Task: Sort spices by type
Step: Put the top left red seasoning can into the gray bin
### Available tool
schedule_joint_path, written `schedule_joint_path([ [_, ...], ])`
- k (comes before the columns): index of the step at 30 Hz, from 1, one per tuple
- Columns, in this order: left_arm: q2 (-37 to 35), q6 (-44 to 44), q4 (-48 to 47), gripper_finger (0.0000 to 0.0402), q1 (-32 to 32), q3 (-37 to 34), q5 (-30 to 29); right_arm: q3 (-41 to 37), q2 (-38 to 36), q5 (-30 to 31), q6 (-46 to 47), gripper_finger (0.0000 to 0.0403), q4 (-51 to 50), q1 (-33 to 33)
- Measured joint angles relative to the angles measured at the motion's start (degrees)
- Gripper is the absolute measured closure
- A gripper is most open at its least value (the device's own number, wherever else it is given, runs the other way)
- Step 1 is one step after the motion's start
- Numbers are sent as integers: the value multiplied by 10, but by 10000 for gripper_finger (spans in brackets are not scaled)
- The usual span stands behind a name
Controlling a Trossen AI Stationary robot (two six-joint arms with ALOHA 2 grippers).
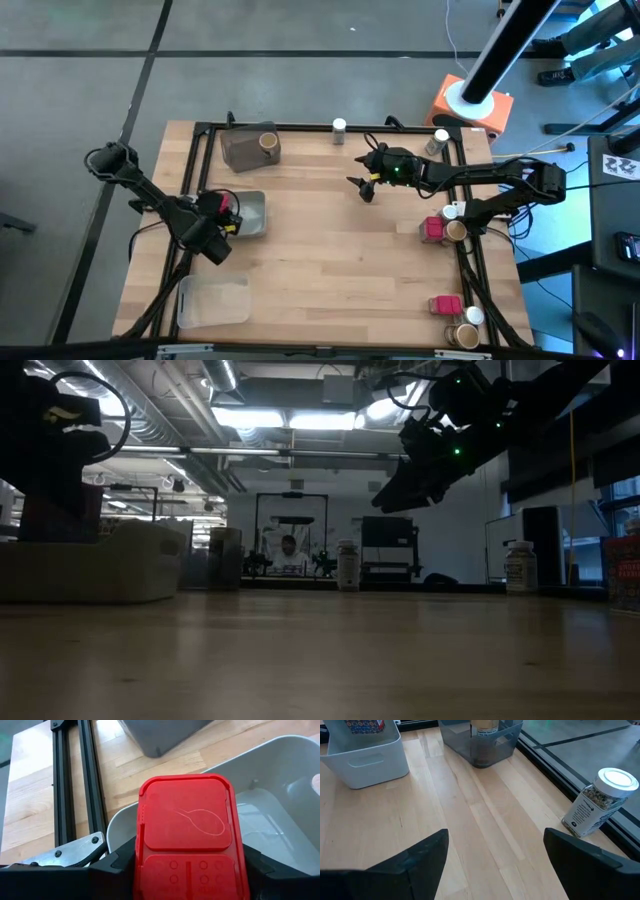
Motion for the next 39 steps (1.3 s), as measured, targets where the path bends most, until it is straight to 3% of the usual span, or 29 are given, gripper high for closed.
schedule_joint_path([
  [10,6,-2,1,206,9,0,0,0,0,0,0,77,0,0],
  [15,38,37,38,206,11,-1,0,0,0,0,0,77,0,0],
  [19,60,15,79,206,11,-17,4,0,0,0,0,77,0,0],
  [28,97,46,87,205,11,-18,21,0,0,0,0,77,0,0],
  [39,96,61,88,162,11,-18,35,0,0,0,0,77,0,0],
])
